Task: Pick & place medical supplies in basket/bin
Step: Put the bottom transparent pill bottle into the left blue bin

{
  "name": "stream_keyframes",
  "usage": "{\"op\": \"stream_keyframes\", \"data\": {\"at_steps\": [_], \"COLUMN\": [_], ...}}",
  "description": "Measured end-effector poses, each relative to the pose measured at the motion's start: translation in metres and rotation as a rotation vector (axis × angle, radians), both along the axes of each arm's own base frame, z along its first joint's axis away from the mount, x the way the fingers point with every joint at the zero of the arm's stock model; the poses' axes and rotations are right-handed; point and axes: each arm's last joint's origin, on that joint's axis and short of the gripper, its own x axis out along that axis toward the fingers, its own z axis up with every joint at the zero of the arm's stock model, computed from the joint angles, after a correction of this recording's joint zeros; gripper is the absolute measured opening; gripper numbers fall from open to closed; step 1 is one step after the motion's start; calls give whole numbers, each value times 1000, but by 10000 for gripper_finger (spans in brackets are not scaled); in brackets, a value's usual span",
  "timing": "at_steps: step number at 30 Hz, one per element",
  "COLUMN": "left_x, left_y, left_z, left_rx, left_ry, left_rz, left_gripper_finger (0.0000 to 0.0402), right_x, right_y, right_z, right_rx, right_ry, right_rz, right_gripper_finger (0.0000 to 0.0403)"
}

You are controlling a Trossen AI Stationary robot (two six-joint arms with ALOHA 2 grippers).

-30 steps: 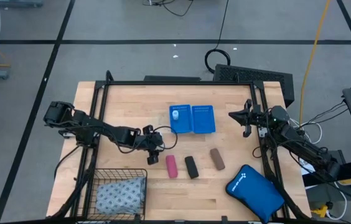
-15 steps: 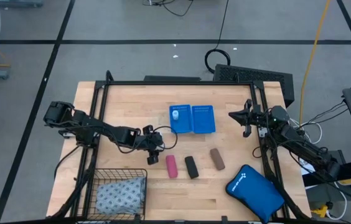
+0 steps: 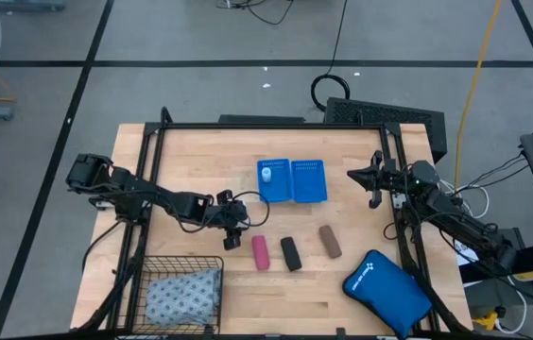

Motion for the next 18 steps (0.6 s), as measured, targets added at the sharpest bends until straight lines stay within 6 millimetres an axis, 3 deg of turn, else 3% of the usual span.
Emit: {"op": "stream_keyframes", "data": {"at_steps": [11, 18], "left_x": [0, 0], "left_y": [0, 0], "left_z": [0, 0], "left_rx": [0, 0], "left_ry": [0, -1], "left_rz": [-1, 0], "left_gripper_finger": [232, 160], "right_x": [0, 0], "right_y": [0, 0], "right_z": [0, 0], "right_rx": [0, 0], "right_ry": [0, 0], "right_rz": [0, 0], "right_gripper_finger": [4, 4]}}
